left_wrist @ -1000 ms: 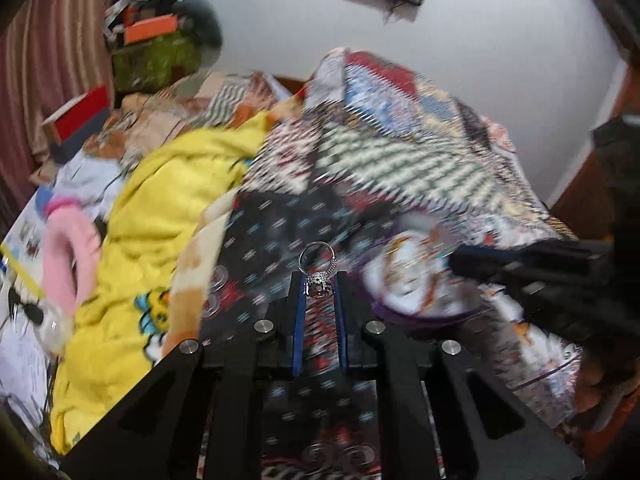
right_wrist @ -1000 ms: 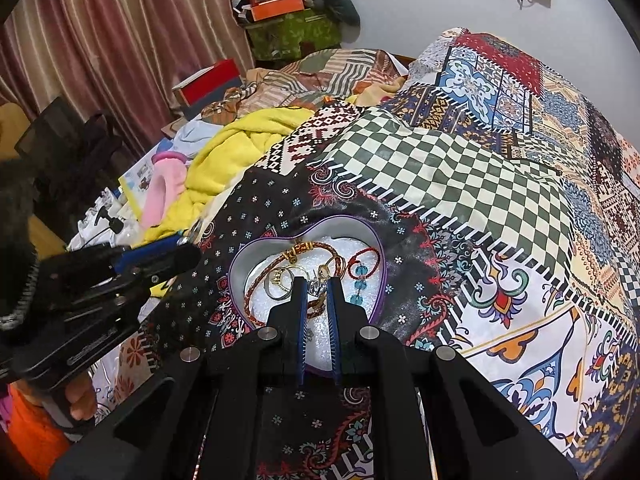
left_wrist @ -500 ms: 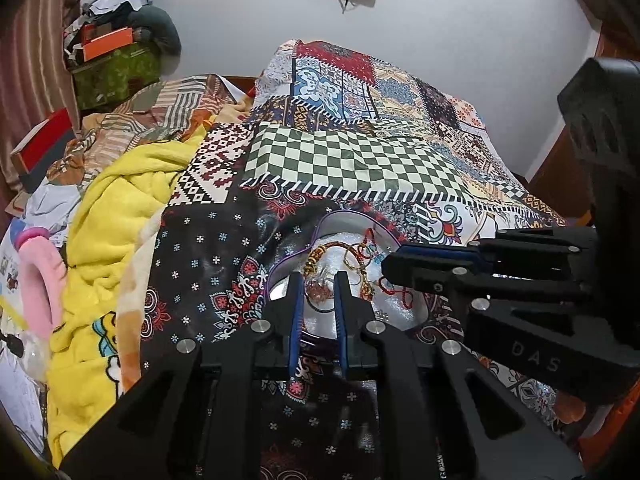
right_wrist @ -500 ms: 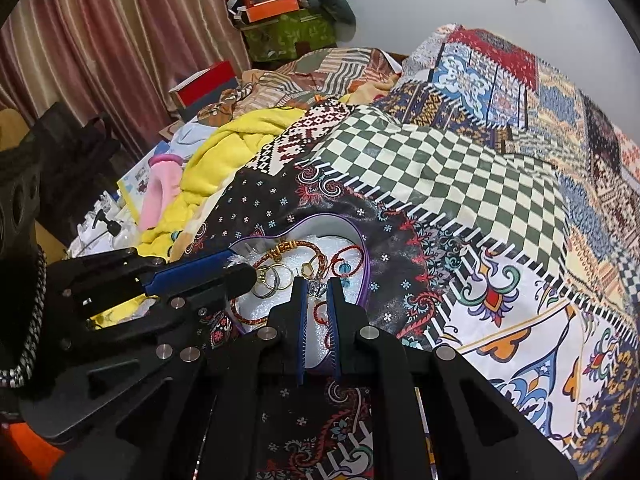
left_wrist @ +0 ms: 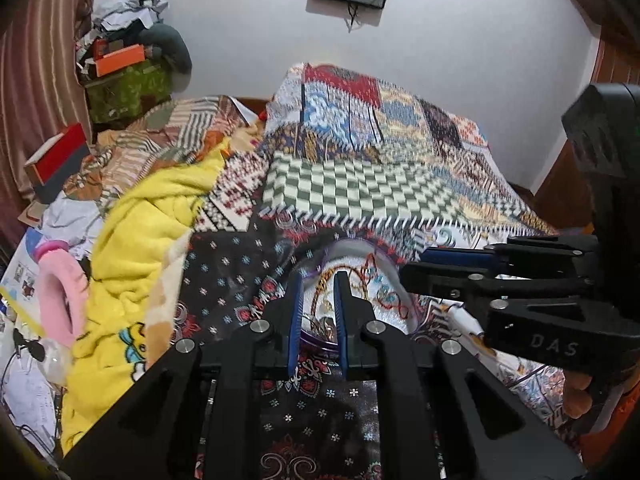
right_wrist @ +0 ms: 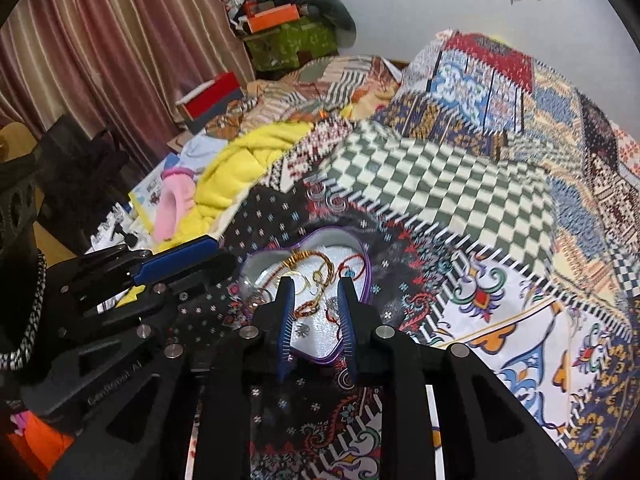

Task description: Organize jewelry

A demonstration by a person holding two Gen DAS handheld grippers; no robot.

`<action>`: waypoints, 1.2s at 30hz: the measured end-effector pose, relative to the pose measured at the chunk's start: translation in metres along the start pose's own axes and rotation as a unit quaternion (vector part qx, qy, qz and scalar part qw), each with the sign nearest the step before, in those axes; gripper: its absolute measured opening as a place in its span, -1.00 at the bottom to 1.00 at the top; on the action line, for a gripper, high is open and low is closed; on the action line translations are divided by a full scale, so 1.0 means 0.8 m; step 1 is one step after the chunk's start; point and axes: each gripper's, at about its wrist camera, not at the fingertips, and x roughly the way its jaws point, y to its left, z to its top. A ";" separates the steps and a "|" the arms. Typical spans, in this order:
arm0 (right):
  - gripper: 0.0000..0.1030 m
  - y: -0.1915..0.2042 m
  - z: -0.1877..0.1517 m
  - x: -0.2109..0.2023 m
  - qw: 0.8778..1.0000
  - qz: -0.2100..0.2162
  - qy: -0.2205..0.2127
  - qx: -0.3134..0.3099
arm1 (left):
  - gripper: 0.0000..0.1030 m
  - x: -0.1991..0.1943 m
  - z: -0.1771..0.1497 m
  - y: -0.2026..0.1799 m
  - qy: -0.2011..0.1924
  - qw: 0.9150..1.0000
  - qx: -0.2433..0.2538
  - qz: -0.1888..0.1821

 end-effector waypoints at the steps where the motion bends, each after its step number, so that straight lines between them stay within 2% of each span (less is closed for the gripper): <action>1: -0.60 0.001 0.001 -0.007 1.000 -0.001 -0.007 0.000 | -0.76 -0.008 0.003 0.000 -0.007 1.000 0.000 0.001; 7: -0.60 0.015 0.006 -0.073 0.998 -0.021 -0.067 -0.006 | -0.76 -0.065 0.020 -0.012 -0.057 0.998 0.006 0.008; 12: -0.60 0.035 0.005 -0.139 0.991 -0.033 -0.130 -0.012 | -0.75 -0.124 0.029 -0.032 -0.108 0.994 0.019 0.010; 16: -0.60 0.055 -0.004 -0.196 0.981 -0.044 -0.188 -0.018 | -0.75 -0.177 0.031 -0.053 -0.154 0.987 0.033 0.015; 20: -0.60 0.074 -0.020 -0.248 0.968 -0.054 -0.246 -0.020 | -0.74 -0.237 0.024 -0.073 -0.206 0.977 0.046 0.019; 22: -0.60 0.081 -0.028 -0.270 0.961 -0.055 -0.270 -0.019 | -0.65 -0.258 0.021 -0.079 -0.224 0.973 0.047 0.015; 27: -0.55 0.100 -0.051 -0.307 0.946 -0.063 -0.317 -0.020 | -0.19 -0.313 0.007 -0.096 -0.277 0.959 0.053 0.014; 28: -0.41 0.102 -0.053 -0.308 0.944 -0.067 -0.322 -0.021 | -0.14 -0.324 0.003 -0.100 -0.289 0.956 0.055 0.019; 29: -0.18 0.106 -0.057 -0.311 0.941 -0.074 -0.329 -0.022 | 0.01 -0.331 0.001 -0.102 -0.295 0.954 0.056 0.023; 30: -0.06 0.108 -0.062 -0.314 0.938 -0.081 -0.336 -0.023 | 0.16 -0.339 -0.003 -0.104 -0.304 0.951 0.055 0.029; 32: 0.27 0.115 -0.069 -0.320 0.930 -0.099 -0.354 -0.024 | 0.34 -0.351 -0.010 -0.107 -0.317 0.946 0.052 0.039; 34: 0.47 0.118 -0.075 -0.326 0.925 -0.106 -0.364 -0.025 | 0.65 -0.359 -0.016 -0.108 -0.321 0.945 0.046 0.054; 35: 0.60 0.120 -0.077 -0.327 0.924 -0.106 -0.367 -0.025 | 0.90 -0.362 -0.018 -0.107 -0.324 0.943 0.042 0.061; 36: 0.65 0.121 -0.080 -0.329 0.922 -0.107 -0.371 -0.025 | 0.97 -0.364 -0.020 -0.106 -0.327 0.942 0.039 0.065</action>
